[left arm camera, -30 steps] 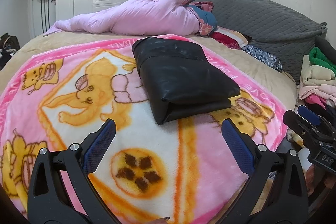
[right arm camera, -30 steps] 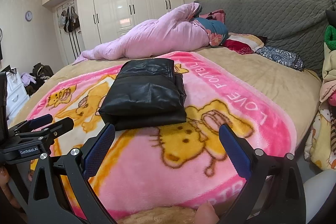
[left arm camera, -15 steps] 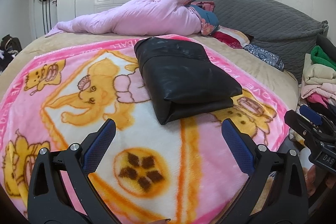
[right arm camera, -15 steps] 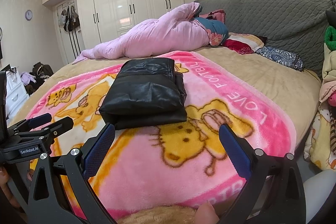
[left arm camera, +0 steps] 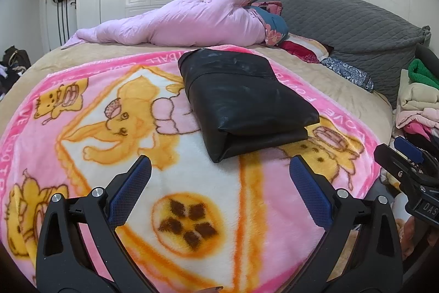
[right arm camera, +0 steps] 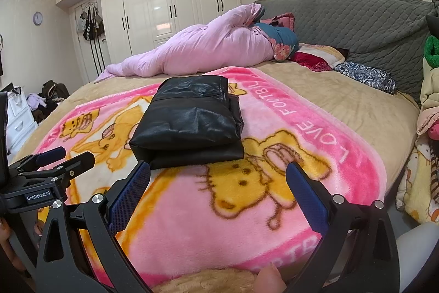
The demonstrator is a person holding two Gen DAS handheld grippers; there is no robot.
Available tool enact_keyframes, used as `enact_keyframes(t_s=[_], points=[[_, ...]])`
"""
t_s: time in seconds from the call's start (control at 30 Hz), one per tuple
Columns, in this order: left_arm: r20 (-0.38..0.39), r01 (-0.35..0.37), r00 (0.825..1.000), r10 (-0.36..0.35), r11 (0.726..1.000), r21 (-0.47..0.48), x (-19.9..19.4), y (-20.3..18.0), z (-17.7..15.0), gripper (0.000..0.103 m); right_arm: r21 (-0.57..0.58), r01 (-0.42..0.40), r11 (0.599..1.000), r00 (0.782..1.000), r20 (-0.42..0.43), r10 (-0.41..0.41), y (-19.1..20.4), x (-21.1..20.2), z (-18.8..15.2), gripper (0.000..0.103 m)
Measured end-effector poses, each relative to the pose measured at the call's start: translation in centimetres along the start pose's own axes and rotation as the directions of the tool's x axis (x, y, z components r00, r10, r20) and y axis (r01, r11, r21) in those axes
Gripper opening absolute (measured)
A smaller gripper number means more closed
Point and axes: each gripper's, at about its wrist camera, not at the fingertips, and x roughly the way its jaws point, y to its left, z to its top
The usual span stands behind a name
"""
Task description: Fold large clothes
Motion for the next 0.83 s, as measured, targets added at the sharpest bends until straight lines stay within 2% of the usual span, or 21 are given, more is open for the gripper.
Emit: enact_keyframes(t_s=[0.4,0.5,0.57,0.63,0.67,0.73,0.77,0.8,0.83], points=[[-0.012,0.004,1.0,-0.004,1.0,-0.001,0.2,0.2,-0.2,0.094,0.005,0.017,1.0,1.0,0.002,-0.017,-0.3,0.0,0.0,0.099],[-0.044,0.005,0.999,-0.006,1.0,-0.031,0.7,1.7,-0.7,0.094,0.042,0.067,0.997,0.998,0.008,-0.067,-1.5,-0.4,-0.2,0.099],[-0.064,-0.055,0.997,0.051,0.997,-0.063,1.1,4.3,-0.9,0.094,0.109,0.127,0.986,0.992,0.009,-0.129,-3.7,-1.1,-0.4,0.099],[-0.084,-0.125,0.99,0.117,0.987,-0.103,1.6,7.6,-1.1,0.094,0.192,0.218,0.957,0.975,-0.003,-0.222,-7.0,-2.0,-1.0,0.099],[-0.103,-0.165,0.983,0.153,0.978,-0.128,1.8,10.1,-1.2,0.094,0.241,0.276,0.931,0.96,-0.02,-0.279,-9.2,-2.7,-1.6,0.099],[-0.14,-0.28,0.956,0.258,0.945,-0.171,1.9,16.7,-1.5,0.094,0.347,0.41,0.843,0.909,-0.079,-0.409,-14.5,-4.0,-3.4,0.099],[-0.155,-0.349,0.933,0.324,0.919,-0.183,1.8,19.9,-1.6,0.094,0.399,0.483,0.779,0.871,-0.13,-0.474,-17.4,-4.7,-4.6,0.099],[-0.184,-0.451,0.889,0.42,0.871,-0.193,1.6,24.5,-1.8,0.095,0.469,0.576,0.67,0.81,-0.215,-0.546,-21.6,-5.7,-6.6,0.099],[-0.209,-0.516,0.853,0.478,0.833,-0.201,1.4,27.9,-2.0,0.095,0.503,0.646,0.574,0.751,-0.283,-0.597,-24.8,-6.5,-8.4,0.099]])
